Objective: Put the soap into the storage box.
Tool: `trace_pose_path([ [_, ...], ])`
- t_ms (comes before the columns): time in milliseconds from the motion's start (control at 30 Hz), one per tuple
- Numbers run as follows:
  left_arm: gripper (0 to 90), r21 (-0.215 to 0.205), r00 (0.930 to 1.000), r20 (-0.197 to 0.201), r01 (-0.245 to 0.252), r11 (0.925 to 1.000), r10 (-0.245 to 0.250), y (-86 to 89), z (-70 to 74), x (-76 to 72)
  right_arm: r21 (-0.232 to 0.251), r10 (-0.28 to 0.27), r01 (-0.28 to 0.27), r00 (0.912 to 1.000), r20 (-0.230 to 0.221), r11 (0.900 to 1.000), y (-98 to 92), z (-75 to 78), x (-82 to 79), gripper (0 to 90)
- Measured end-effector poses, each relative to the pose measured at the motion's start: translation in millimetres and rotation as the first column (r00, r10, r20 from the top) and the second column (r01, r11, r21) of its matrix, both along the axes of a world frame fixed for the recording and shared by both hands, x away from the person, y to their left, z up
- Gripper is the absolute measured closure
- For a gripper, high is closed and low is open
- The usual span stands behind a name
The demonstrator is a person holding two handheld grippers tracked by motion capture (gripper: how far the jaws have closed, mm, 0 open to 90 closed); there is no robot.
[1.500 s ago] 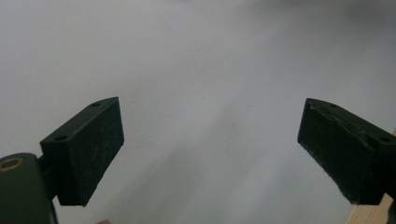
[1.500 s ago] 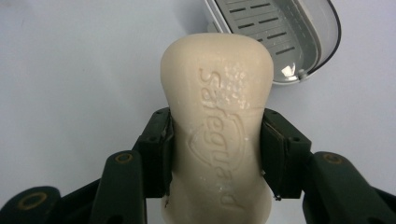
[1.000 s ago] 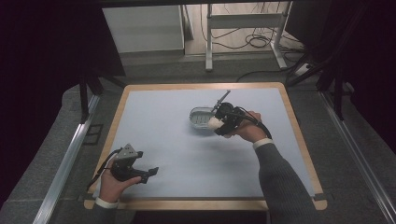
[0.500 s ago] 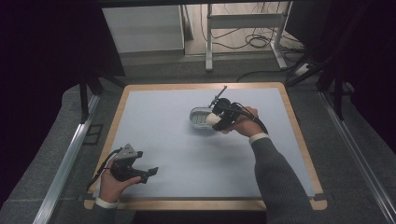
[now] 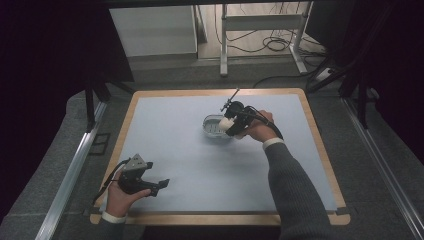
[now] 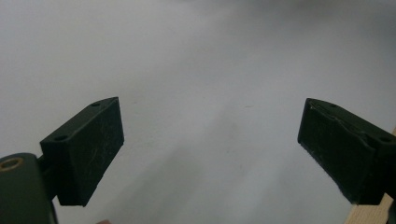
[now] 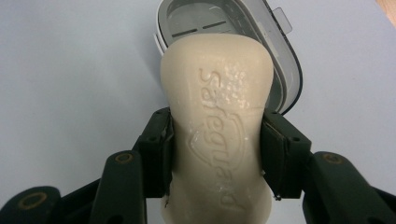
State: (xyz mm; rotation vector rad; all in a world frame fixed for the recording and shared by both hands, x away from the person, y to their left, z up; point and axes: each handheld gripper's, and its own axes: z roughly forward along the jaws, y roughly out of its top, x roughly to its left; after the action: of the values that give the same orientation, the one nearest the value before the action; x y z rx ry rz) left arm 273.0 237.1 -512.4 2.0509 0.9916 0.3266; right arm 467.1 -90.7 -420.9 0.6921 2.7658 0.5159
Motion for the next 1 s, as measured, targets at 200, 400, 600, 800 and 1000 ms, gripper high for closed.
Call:
trace_pose_path([
  [200, 7.5, 0.0, 1.0, -0.001, 0.001, 1.0, -0.001, -0.4, -0.4, 0.3, -0.01, 0.005, -0.005, 1.0, 0.001, 1.0, 0.8, -1.3, 3.2, 49.5],
  [400, 7.5, 0.0, 1.0, -0.001, 0.002, 1.0, -0.002, -0.3, -0.5, 0.4, -0.001, 0.023, -0.023, 0.9997, 0.004, 1.0, 3.4, -1.6, 10.0, 49.5],
  [600, 7.5, -0.001, 1.0, -0.002, 0.004, 1.0, -0.004, -1.0, -0.9, 0.5, -0.009, 0.017, -0.017, 0.9999, 0.003, 1.0, 9.4, -5.8, 17.7, 49.5],
  [800, 7.5, -0.004, 1.0, 0.001, 0.0, 1.0, 0.0, -0.1, -0.2, 0.1, -0.019, 0.034, -0.034, 0.9993, 0.011, 0.999, 16.6, -9.8, 21.1, 49.5],
  [1000, 7.5, -0.002, 1.0, -0.003, 0.005, 1.0, -0.005, -0.7, -0.6, 0.5, -0.022, 0.046, -0.046, 0.9989, 0.008, 0.999, 22.1, -12.7, 26.0, 49.5],
])
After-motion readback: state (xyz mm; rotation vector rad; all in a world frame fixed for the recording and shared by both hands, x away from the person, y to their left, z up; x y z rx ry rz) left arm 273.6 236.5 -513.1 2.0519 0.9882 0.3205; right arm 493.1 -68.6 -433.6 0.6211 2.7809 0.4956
